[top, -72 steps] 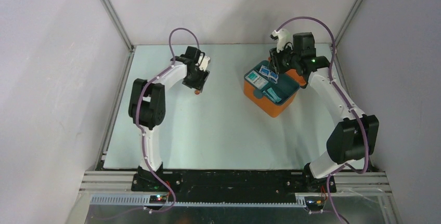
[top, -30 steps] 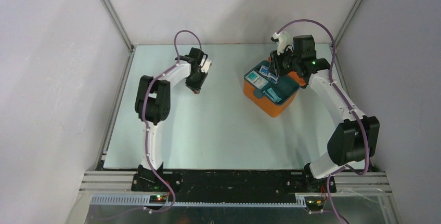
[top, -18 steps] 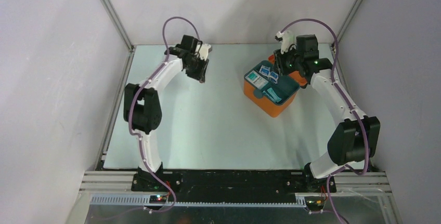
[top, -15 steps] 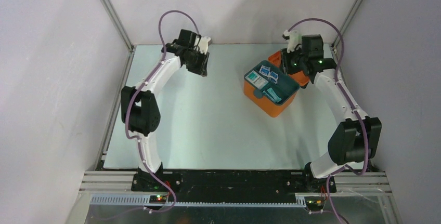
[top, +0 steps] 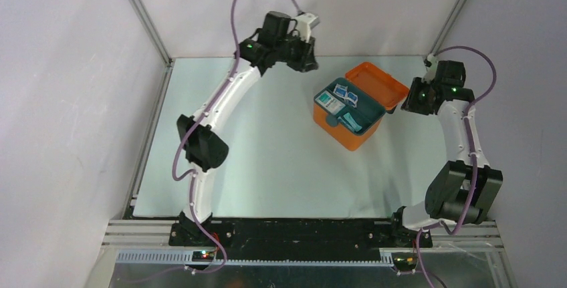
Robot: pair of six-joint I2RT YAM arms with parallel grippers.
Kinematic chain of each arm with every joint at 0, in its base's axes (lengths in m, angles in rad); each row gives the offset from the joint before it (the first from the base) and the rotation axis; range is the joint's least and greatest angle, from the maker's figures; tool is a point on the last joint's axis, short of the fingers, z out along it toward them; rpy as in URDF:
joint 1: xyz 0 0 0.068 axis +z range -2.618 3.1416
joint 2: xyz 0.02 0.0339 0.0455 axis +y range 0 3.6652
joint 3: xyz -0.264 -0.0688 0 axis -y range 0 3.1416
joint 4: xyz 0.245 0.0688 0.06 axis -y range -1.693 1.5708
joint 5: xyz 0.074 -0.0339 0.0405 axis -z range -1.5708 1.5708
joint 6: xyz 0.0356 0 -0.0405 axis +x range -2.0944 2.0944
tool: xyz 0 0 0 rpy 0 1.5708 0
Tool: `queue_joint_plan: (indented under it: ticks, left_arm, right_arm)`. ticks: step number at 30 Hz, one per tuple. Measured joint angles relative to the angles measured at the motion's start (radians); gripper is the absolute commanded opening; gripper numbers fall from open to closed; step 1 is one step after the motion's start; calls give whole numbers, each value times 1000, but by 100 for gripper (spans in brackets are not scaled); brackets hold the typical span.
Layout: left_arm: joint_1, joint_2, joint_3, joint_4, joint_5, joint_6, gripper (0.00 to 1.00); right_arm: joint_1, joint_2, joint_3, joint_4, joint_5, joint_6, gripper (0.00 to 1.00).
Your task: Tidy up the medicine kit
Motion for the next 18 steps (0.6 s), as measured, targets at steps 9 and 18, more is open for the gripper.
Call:
queue_joint_plan:
  ticks: [9,18]
  left_arm:
    - [-172,142,38,146,39,-94,16]
    - [-246,159,-112,258,118,-179,15]
  right_arm:
    - [-105,-48,-53,-40,-32,40,31]
    - [-133,-93,-59,-42,-60,43,31]
